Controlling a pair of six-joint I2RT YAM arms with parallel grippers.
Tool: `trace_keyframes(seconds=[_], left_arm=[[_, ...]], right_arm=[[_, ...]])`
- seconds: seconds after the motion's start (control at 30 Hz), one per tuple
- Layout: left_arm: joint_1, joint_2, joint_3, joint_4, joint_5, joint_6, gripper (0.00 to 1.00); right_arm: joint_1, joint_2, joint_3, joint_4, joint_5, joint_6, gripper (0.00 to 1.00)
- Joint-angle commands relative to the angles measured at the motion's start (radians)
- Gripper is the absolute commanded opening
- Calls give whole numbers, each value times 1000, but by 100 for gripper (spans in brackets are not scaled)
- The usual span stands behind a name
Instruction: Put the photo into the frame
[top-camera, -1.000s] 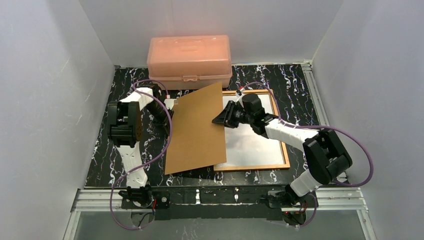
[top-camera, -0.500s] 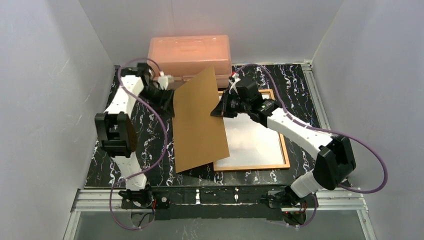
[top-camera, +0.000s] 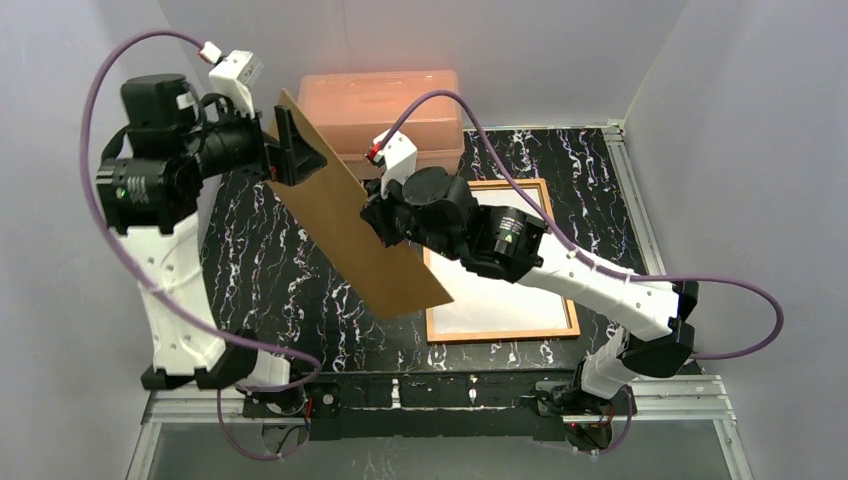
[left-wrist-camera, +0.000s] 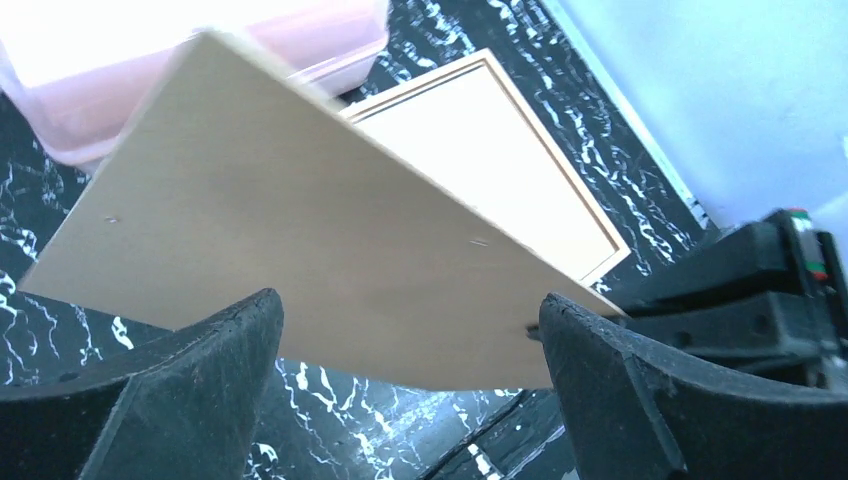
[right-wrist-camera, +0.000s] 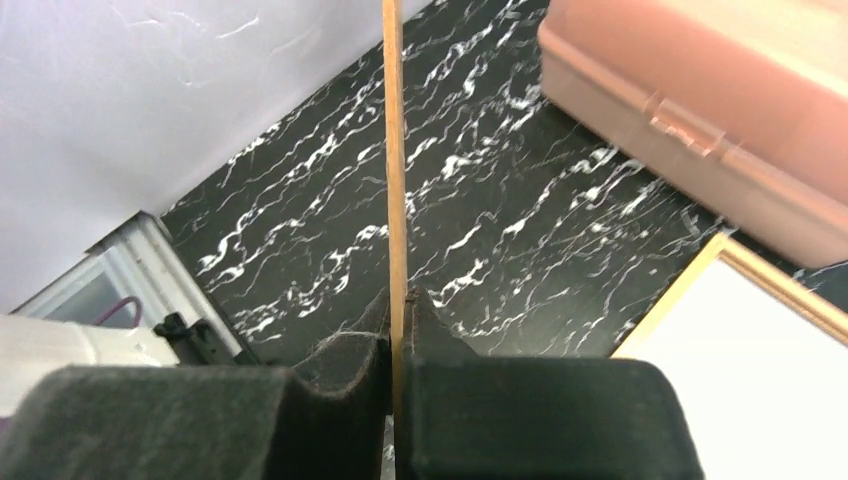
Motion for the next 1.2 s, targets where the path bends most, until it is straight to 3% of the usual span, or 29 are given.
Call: trace_keyframes(seconds=[0.0,0.17,0.27,0.33,0.5,0.7,0.87,0.93,1.17], left_arm=[[1,-139,-82,77,84,-55,98],[1,-296,-293,255,83,-127,99],[1,-327,-348,275,101,-189,99],[1,-321,-368,258,124,-216,99],[1,-311,-413,286,143,-301,99],[1,-380,-504,489,117,-441,98],[1,-371,-528,529,129,-486,84],[1,-360,-536,514,129,-481,74],[1,-347,-574,475,147,-443,48]], right_arm=[[86,18,117,61,386,-193,1],[220,74,104,260,682,-449,1],[252,113,85,391,808,-578,1],[285,136,42,606,892,-735,1],[348,189,-68,1098,987,-1125,1],[385,275,-106,1477,1010,-1439,1],[410,392,-47,1751,983,-1753,1],[413,446,0,1833,970,-1851,1],[413,587,169,1901,924,-2011,1]])
